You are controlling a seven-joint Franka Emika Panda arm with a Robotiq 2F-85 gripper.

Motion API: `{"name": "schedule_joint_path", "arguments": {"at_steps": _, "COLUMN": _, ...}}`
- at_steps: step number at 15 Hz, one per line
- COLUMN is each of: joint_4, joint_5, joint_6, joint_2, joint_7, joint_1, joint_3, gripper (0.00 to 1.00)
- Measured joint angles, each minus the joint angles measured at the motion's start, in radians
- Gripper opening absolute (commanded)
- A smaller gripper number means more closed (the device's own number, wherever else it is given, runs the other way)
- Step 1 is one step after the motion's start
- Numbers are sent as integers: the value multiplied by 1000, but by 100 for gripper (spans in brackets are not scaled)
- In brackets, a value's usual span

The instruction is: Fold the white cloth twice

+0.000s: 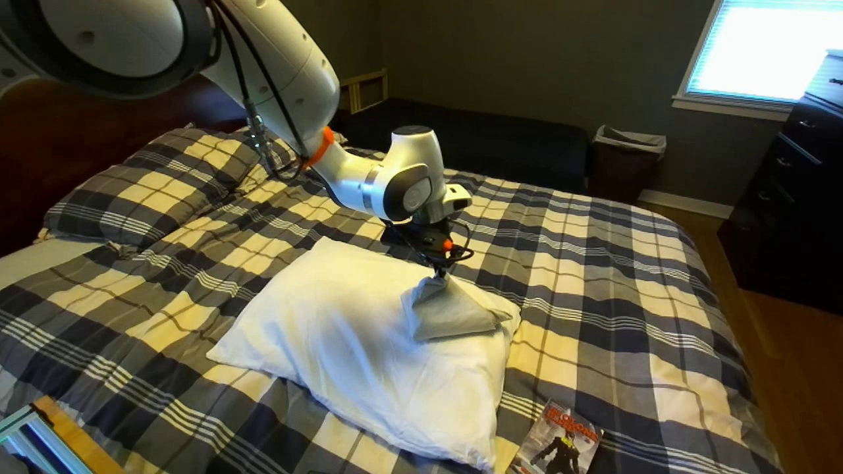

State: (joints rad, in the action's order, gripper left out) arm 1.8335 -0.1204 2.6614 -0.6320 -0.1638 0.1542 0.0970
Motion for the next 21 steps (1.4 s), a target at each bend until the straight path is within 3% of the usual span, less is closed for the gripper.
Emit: {"name": "schedule_joint_path", "arguments": {"at_steps": 21, "joint_4": -177, "joint_5": 117, "joint_6": -2, "joint_2": -154, "joint_7": 0, "joint_1": 28, "joint_3": -70, "gripper": 1}}
